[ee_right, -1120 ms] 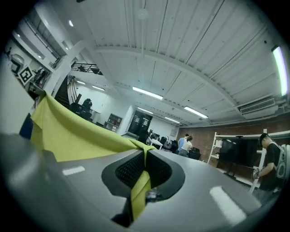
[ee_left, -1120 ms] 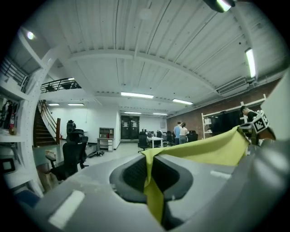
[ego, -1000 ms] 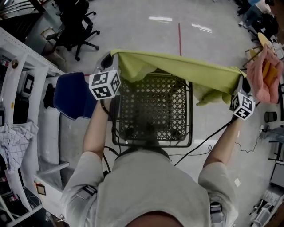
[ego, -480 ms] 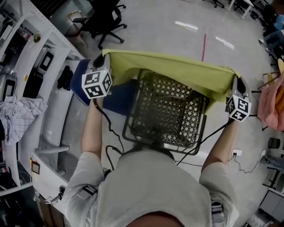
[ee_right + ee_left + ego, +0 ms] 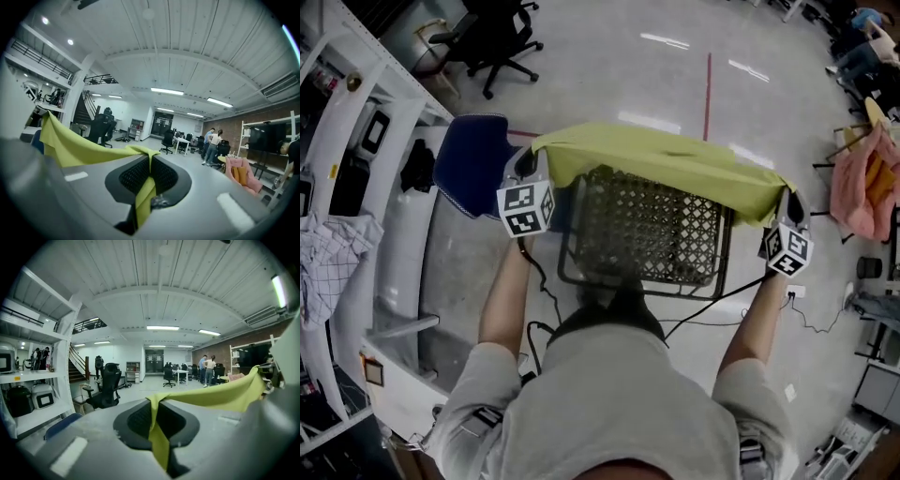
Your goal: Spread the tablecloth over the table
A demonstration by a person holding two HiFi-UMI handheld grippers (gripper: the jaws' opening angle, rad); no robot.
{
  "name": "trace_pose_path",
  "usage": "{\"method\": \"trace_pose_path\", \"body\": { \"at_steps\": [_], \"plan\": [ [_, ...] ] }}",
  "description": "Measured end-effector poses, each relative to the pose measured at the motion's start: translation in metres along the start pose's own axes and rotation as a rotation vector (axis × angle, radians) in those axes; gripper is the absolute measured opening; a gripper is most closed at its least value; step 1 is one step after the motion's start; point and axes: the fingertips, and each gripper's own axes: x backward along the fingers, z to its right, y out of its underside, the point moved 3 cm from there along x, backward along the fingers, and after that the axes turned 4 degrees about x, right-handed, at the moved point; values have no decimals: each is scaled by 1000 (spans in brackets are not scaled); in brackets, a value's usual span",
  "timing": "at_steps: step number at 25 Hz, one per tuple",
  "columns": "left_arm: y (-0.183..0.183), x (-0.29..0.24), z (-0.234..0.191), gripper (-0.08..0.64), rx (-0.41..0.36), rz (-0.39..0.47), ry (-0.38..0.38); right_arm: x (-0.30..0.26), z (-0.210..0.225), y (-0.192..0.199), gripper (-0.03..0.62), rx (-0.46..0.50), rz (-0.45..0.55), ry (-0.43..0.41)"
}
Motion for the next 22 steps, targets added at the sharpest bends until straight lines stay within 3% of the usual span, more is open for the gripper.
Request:
{"method": "trace_pose_path", "body": {
  "at_steps": [8,14,19,22],
  "plan": [
    [51,33,19,26,2,-84,31,57,-6,54,14,-27,-95,-1],
    [81,70,25,26,-8,-139,22,80,-3,75,14,-62,-89,-2],
    [107,101,28,26,25,-163,-37,94,-2,88,14,-85,-78,-46],
    [130,117,44,26,40,-191,-69,105,3,95,14,-50,-78,-77]
  ]
}}
